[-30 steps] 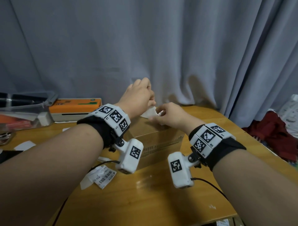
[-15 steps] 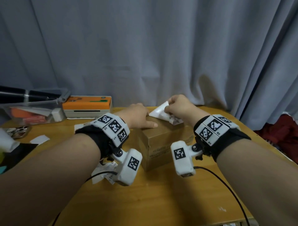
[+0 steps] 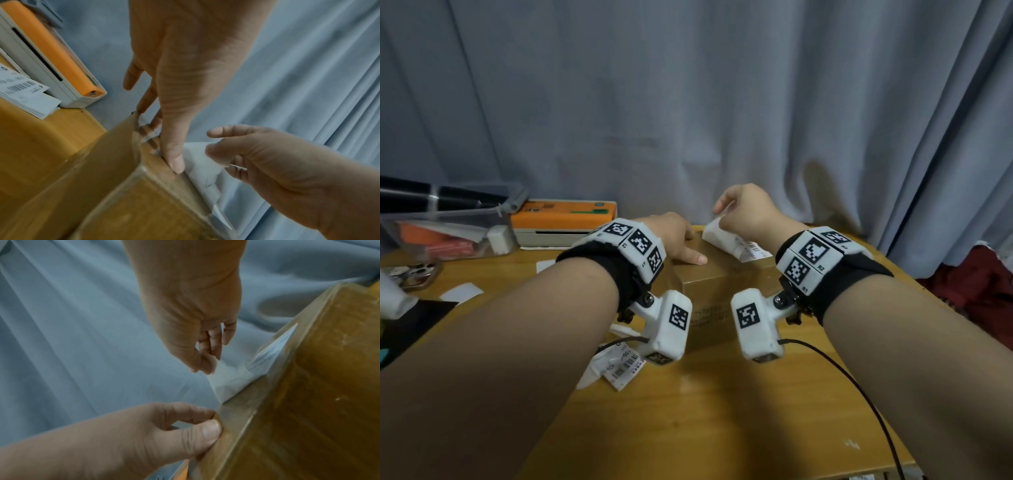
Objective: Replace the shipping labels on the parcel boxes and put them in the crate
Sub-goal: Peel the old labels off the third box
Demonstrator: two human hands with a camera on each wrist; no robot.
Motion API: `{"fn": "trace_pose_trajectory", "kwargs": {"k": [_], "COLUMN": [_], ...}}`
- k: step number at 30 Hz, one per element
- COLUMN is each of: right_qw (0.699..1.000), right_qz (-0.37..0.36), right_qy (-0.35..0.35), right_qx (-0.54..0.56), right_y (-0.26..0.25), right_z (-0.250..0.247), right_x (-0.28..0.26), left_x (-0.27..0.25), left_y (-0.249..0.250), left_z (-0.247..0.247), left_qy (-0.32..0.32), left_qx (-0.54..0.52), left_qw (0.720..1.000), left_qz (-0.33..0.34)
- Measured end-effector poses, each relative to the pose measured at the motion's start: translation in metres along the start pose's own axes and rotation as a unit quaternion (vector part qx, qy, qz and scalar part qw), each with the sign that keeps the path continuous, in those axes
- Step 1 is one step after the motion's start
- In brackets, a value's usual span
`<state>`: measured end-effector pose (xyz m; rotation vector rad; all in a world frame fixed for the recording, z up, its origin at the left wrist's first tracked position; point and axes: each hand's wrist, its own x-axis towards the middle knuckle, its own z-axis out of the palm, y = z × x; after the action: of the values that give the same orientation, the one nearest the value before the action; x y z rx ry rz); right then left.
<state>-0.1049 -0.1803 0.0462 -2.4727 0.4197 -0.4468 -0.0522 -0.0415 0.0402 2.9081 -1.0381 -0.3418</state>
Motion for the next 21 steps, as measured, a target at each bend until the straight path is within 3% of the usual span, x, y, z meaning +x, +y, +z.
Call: {"fn": "trace_pose_trajectory", "kwargs": {"k": [12, 16, 19, 21], "right_qw": [0.997, 0.995, 0.995, 0.997], "right_qz": [0.038, 0.026, 0.008, -0.037], "right_qy": [0.018, -0.024, -0.059, -0.073], "right_qx": [0.061, 0.096, 0.076, -0.003], "right_y": [0.044, 0.046, 0.042, 0.040], "right_z": [-0.022, -0.027, -0.034, -0.033], "right_x": [-0.032, -0.046, -0.048, -0.044], "left_x": [-0.004, -0.010, -0.011, -0.008], "left_y": [0.004, 0.009, 0.016, 0.023], "left_z": [0.002, 0.001, 0.002, 0.007], "left_qy": [-0.009, -0.021, -0.004, -0.007], "left_qx": [0.011, 0.065, 0.093, 0.057], "left_qw": [1.000, 0.998, 0.995, 0.997], "left_qz": [-0.009, -0.002, 0.019, 0.055]}}
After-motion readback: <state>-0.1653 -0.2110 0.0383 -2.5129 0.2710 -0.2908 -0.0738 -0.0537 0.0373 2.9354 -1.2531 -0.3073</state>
